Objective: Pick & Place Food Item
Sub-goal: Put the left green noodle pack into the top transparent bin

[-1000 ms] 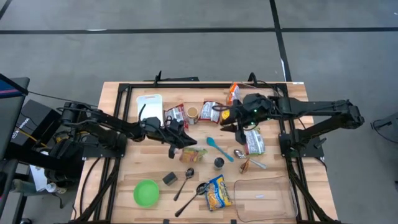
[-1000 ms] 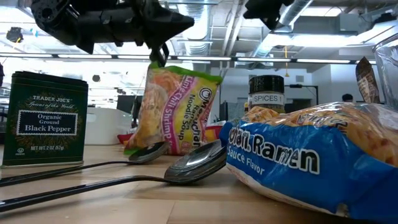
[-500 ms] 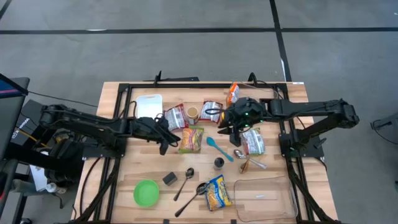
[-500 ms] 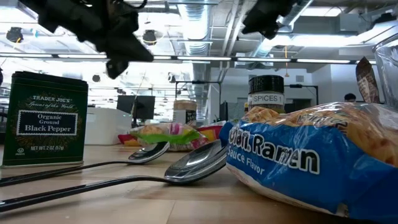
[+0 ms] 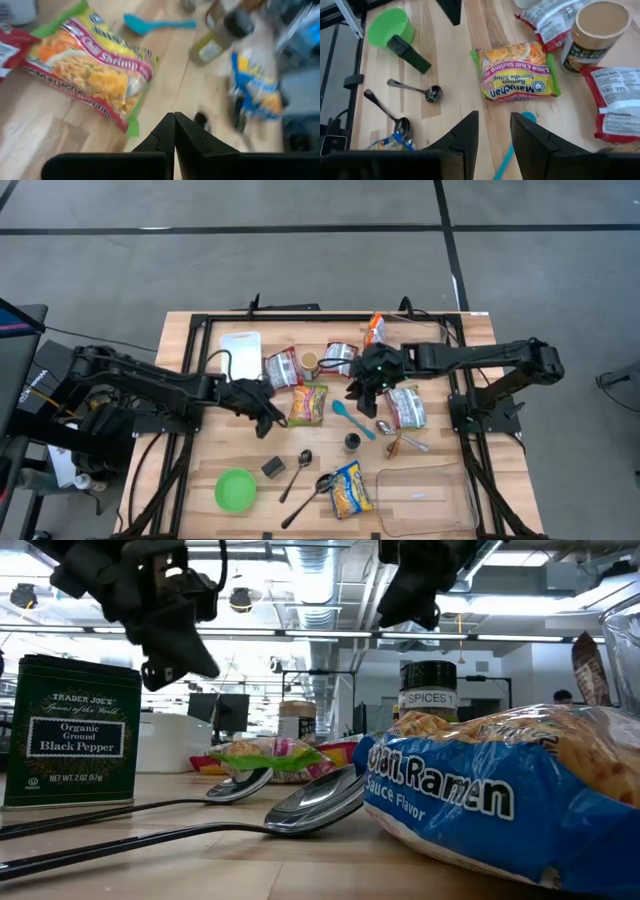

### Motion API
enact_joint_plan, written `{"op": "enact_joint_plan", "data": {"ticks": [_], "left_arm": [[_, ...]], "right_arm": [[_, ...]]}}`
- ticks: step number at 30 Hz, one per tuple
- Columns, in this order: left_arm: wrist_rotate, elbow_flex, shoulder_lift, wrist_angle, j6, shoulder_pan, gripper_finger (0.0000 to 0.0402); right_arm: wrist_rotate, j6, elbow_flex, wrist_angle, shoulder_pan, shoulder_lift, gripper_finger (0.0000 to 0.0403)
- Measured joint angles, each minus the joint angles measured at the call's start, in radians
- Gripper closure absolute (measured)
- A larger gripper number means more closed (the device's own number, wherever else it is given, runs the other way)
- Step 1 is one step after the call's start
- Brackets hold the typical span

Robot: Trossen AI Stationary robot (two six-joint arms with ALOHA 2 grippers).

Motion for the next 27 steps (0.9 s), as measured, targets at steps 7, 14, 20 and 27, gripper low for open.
{"op": "enact_joint_plan", "data": {"ticks": [7,14,20,27], "left_arm": [[-0.073,0.000,0.112,-0.003,0.060,-0.039,0.0399],[-0.081,0.000,0.186,0.003,0.061,-0.037,0.0359],[-0.101,0.000,0.207,0.023,0.130,-0.037,0.0287],[-0.120,0.000,0.213,0.066,0.192,-0.037,0.0219]], "right_arm": [[0.000,0.000,0.000,0.002,0.000,0.000,0.0295],[0.000,-0.001,0.000,0.002,0.000,0.000,0.0295],[0.000,-0.003,0.000,0.002,0.000,0.000,0.0295],[0.000,-0.003,0.000,0.002,0.000,-0.001,0.0295]]}}
